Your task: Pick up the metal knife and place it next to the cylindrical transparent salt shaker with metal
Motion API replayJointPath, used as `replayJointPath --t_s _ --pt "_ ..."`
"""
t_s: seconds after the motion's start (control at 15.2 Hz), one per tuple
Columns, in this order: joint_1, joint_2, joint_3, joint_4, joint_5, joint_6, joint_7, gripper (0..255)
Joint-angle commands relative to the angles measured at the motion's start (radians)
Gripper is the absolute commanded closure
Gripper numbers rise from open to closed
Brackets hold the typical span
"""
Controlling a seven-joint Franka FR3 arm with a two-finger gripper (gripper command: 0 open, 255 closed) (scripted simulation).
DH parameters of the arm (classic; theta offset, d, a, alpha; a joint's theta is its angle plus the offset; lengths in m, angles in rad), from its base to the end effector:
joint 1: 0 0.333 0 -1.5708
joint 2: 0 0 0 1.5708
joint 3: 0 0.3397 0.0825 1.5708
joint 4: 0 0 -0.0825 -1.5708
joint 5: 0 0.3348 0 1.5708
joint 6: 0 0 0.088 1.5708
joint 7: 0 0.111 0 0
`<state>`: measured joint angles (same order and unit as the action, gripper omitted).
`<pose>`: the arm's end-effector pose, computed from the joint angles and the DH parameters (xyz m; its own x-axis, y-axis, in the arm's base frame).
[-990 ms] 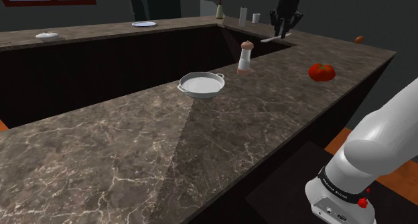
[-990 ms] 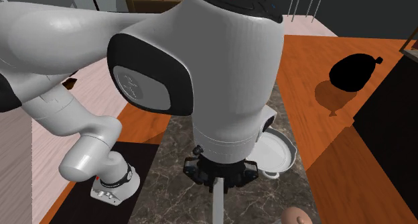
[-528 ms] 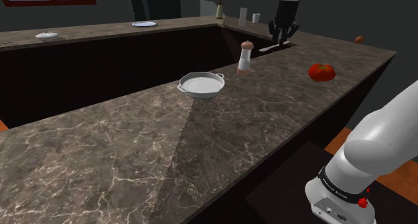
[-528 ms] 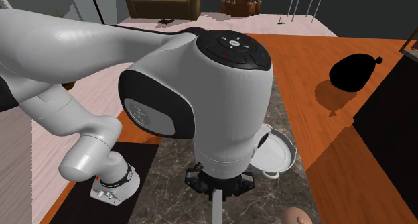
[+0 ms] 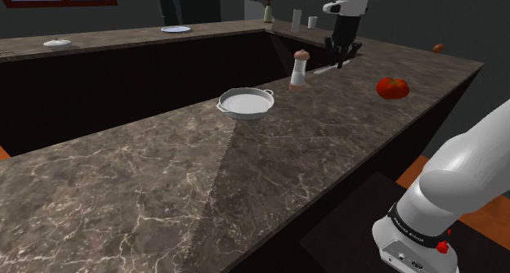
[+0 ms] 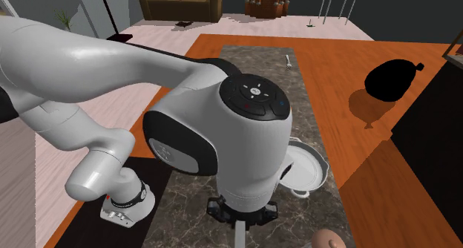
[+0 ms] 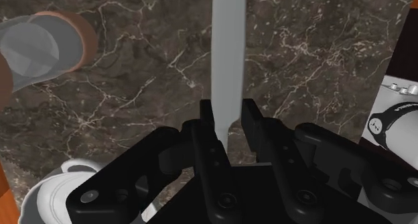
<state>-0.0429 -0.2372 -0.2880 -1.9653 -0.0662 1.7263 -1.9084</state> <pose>0.4042 -0.1606 0.5956 -0.0253 0.9997 0.0050 0.9996 0.0254 -0.0097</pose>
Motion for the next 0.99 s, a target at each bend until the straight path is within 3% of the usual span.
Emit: replayJointPath --t_s 0.0,0.92 --pt "0.0 -0.001 0.0 -0.027 0.0 0.027 0.002 255" --pt "-0.004 0.018 -0.01 -0.198 -0.001 0.215 0.0 255"
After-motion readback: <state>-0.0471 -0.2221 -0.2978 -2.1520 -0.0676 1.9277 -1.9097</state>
